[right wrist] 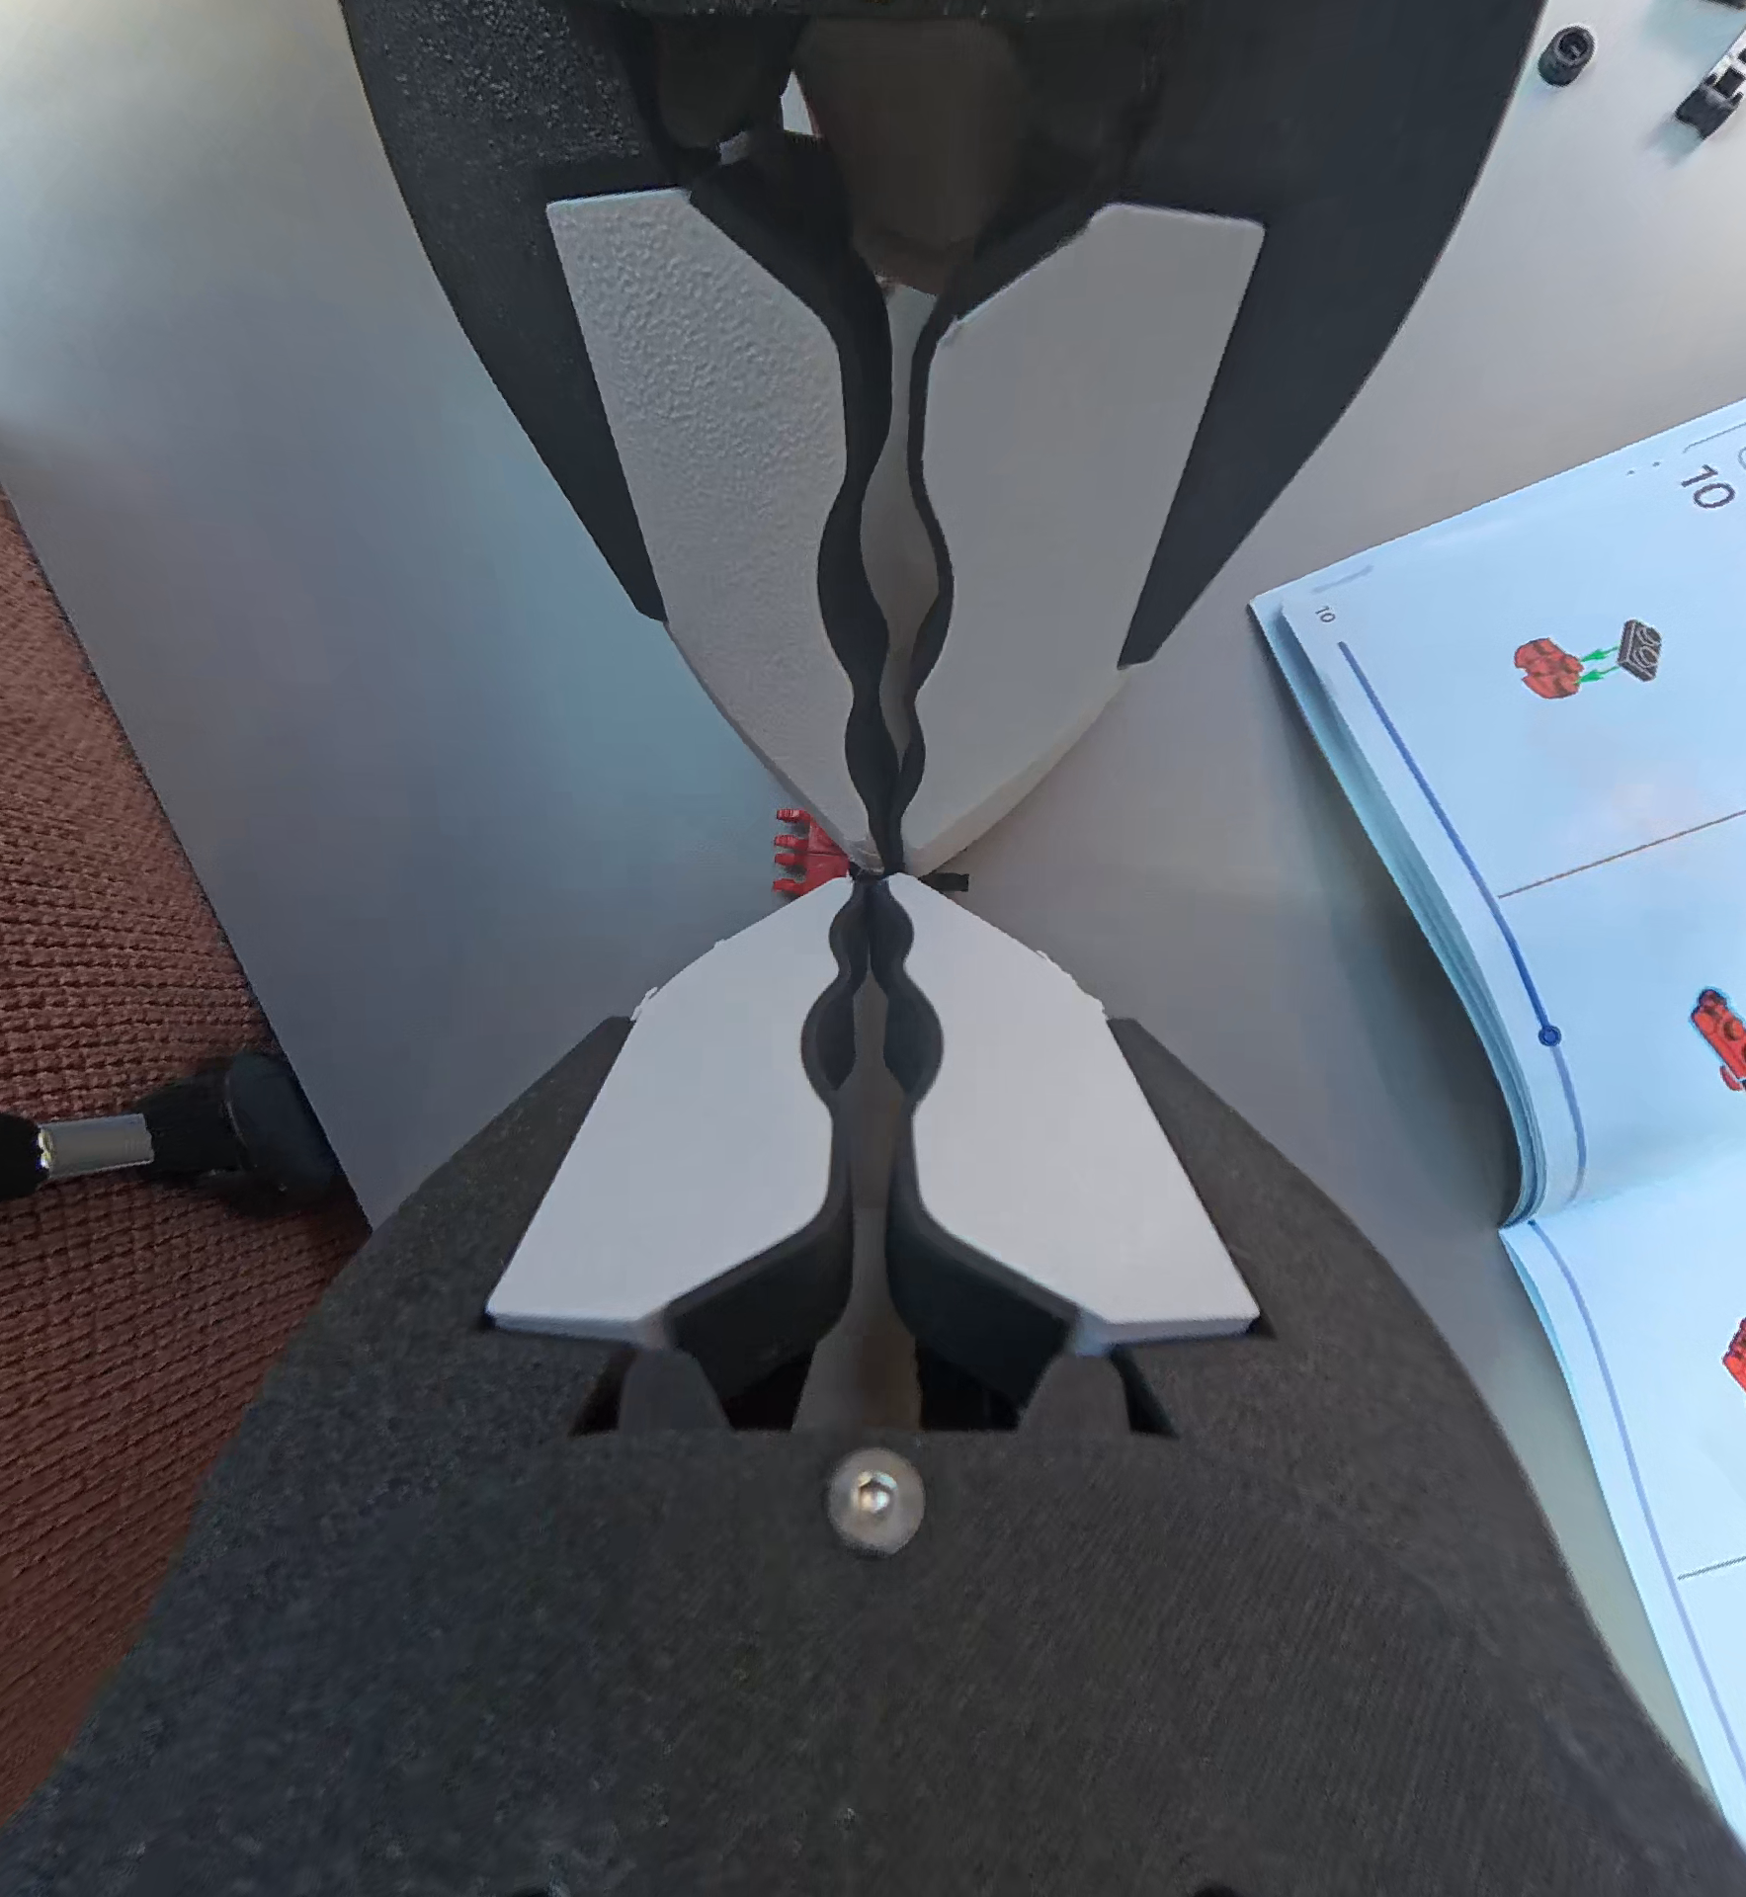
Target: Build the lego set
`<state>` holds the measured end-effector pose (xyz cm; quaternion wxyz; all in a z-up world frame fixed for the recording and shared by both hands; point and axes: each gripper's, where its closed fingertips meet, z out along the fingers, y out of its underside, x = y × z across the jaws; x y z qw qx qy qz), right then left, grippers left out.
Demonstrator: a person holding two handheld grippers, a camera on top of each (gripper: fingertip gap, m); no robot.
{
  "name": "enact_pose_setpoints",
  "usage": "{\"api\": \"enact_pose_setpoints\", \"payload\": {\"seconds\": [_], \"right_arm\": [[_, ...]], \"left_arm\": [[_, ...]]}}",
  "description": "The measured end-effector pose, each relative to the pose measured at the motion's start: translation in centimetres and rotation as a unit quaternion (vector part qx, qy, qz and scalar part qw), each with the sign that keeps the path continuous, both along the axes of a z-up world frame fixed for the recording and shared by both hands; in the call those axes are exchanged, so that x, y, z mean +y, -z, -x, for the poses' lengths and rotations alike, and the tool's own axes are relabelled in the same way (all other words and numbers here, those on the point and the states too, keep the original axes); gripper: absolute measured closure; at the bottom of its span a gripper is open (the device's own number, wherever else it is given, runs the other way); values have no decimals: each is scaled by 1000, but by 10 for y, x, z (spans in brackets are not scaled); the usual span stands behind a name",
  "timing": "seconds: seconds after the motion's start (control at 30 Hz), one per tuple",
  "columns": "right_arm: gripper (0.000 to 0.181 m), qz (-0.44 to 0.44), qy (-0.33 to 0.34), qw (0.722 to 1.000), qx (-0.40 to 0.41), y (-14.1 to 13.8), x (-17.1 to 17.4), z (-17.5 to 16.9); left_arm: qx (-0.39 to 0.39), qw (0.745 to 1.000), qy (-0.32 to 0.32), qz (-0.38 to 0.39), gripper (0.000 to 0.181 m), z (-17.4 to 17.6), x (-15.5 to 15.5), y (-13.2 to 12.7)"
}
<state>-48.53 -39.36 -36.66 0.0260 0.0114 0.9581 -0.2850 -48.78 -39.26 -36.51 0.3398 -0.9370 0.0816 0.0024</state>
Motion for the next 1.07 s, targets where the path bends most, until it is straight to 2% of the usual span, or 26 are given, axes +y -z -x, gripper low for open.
{"api": "enact_pose_setpoints", "payload": {"seconds": [0.03,0.4,0.57,0.8,0.93,1.07], "right_arm": [[181,-5,1,1000,0,0,0,0],[181,-19,2,1000,13,1,0,0],[181,-14,0,1000,28,1,0,4],[181,42,38,998,-3,-14,10,11],[181,78,64,995,-11,-17,10,17],[181,67,38,997,12,-9,0,11]], "left_arm": [[3,1000,-1,1,181,0,0,0],[17,1000,-12,-5,181,-4,-1,1],[66,997,-30,-1,181,0,-6,-2],[51,986,-153,-35,180,-6,-35,-24],[35,964,-254,-66,181,-12,-42,-33],[40,936,-342,-79,181,-10,-50,-32]]}}
